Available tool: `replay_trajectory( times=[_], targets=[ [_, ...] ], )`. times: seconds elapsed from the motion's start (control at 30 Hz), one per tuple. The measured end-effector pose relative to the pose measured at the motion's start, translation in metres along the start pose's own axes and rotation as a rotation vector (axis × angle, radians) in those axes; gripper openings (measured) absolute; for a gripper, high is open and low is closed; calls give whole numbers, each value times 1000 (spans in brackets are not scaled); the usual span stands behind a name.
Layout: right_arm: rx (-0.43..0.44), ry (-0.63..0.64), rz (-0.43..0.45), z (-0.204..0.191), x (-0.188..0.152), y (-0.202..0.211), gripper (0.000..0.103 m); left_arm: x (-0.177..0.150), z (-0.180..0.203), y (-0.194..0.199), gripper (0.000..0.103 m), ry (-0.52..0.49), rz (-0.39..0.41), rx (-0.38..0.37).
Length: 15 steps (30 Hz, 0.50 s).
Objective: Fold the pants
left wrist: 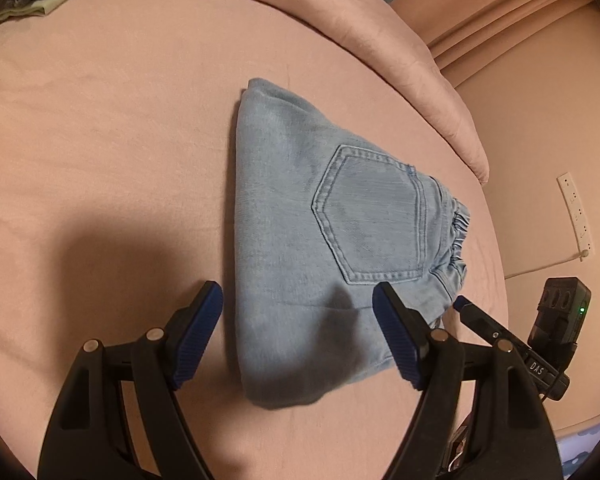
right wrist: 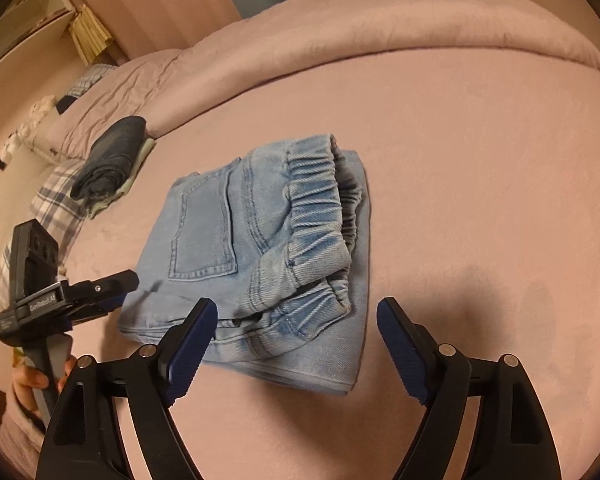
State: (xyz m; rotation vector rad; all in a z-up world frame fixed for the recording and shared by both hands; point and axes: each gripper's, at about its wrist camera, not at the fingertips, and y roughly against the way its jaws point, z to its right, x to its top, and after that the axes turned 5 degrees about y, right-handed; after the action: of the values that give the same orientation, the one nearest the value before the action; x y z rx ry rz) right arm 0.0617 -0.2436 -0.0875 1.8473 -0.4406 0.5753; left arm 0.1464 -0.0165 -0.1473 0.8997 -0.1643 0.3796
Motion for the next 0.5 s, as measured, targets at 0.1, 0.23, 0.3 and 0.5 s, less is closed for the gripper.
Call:
replay_trajectory(
  times=[0.1,0.23,0.3,0.5],
  targets=[
    [35,-34,-29,7,-1,-10,83,3,-2,-6,78,11,-16,-7],
    [73,-68,-67,13,-4,-25,83,7,-4,-7,81,13,-18,-21],
    [84,-72,-69,15,-4,-27,83,10,-4,-8,81,11,-18,-23],
    [95,-65,-68,16,-1,-30,85,14,-4,-10,81,-3,-23,-22]
  ],
)
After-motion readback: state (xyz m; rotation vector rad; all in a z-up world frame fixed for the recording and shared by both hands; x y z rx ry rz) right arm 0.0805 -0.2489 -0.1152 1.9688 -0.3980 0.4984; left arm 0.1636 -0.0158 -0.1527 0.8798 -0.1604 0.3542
